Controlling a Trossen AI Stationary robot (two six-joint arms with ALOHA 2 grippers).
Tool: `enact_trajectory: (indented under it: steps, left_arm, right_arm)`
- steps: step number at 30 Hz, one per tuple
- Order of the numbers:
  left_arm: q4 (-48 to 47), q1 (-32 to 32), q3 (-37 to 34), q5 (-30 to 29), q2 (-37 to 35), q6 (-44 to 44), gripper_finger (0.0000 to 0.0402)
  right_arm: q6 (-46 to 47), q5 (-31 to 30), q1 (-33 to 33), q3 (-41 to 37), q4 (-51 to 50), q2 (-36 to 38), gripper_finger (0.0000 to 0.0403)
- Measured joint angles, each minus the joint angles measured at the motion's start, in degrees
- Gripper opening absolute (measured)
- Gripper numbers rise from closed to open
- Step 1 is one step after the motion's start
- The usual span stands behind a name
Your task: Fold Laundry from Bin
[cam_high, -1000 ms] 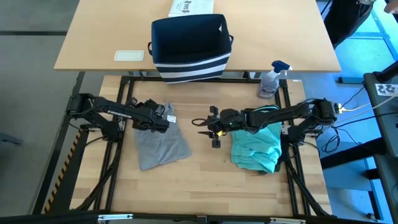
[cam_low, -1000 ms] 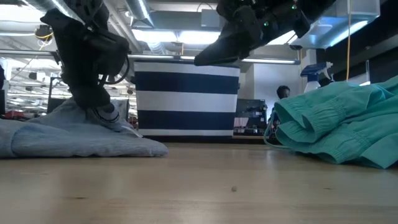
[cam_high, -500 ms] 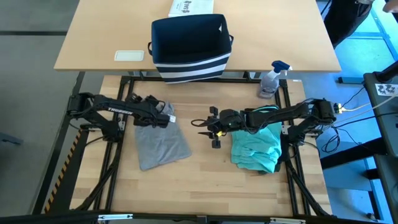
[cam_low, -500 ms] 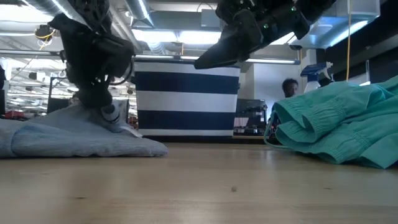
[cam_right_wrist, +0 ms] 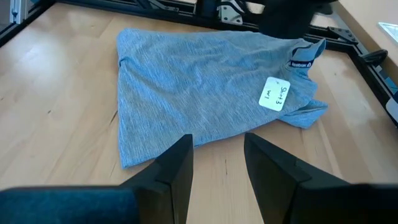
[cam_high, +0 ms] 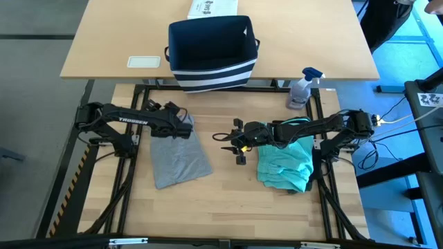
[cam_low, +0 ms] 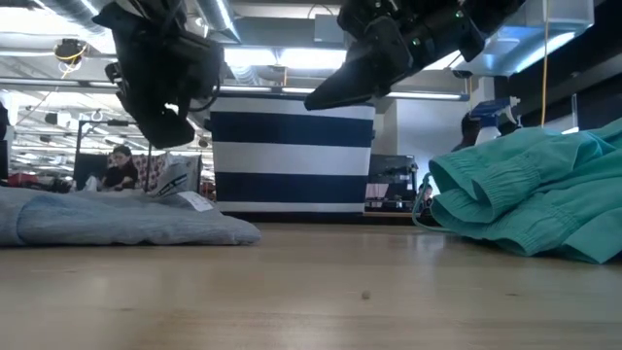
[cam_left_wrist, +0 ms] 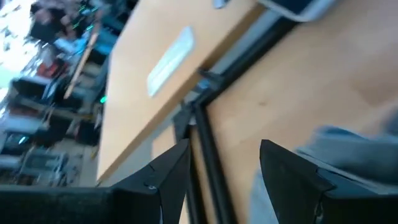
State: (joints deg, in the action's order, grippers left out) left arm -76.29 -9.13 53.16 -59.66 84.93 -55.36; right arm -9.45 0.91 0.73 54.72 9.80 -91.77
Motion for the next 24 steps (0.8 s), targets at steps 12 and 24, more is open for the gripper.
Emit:
enact_trajectory:
  steps: [12,24]
  left_arm:
    - [13.51,11.22,-1.83,12.0,-3.32,11.7,0.0177]
    - [24.7,-2.16,-12.36,5.15,-3.23,12.7,0.0148]
  right_arm:
    - [-0.22,-0.13,0.0,-0.07,-0.48,0.04,0.0143]
    - [-0.26,0.13,0.0,-0.07,-0.9,0.07,0.0143]
